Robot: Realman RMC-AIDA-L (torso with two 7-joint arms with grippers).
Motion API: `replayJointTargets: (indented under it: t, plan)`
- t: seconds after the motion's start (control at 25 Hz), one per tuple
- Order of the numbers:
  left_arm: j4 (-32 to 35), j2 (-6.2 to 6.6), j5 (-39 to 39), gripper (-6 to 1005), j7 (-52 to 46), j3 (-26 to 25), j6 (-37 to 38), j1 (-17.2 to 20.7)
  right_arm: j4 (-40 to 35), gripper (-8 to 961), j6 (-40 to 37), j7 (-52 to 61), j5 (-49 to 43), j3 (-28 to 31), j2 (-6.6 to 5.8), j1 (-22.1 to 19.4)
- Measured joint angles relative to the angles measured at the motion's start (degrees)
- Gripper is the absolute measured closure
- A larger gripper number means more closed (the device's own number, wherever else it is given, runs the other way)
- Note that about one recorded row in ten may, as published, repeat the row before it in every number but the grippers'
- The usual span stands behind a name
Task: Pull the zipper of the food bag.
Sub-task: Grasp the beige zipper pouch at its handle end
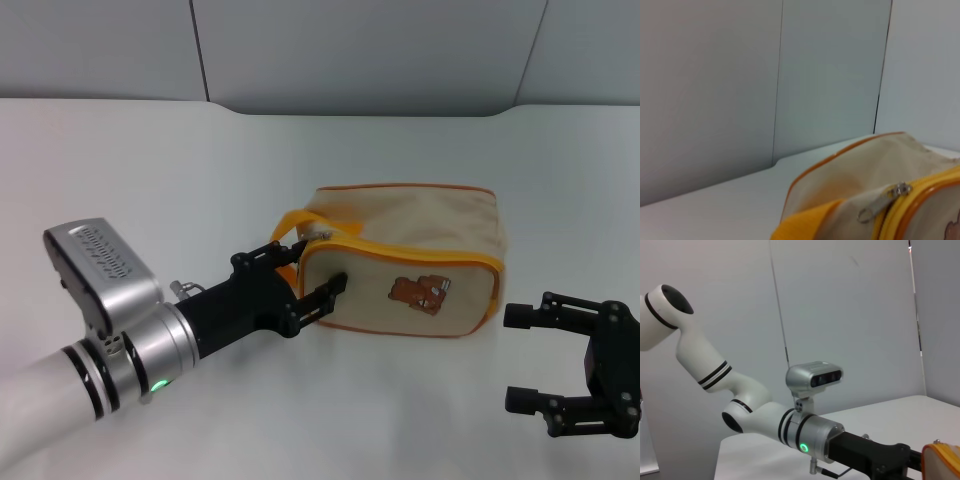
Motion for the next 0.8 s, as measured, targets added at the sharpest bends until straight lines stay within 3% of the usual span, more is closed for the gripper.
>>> replayJointTargets:
  t: [0.08,0.32,0.8]
  plan:
    - [-0.3,0.01,0.1,300,-0.1,0.1,-0.9,-0.5,0.0,115,0.0,0.0,0.1,0.0,0.01,0.0]
    - [-0.7,0.01,0.3,503,0.3,0.2,-0.7,-0.7,-0.2,115,-0.1,0.0,0.8,0.0,0.11,0.0]
    - [-2.7,0.01,0.1,750,7.8,-1.0,2.1,0.3,-0.7,116,-0.2,0.0,2.0,0.0,0.46,-0.3]
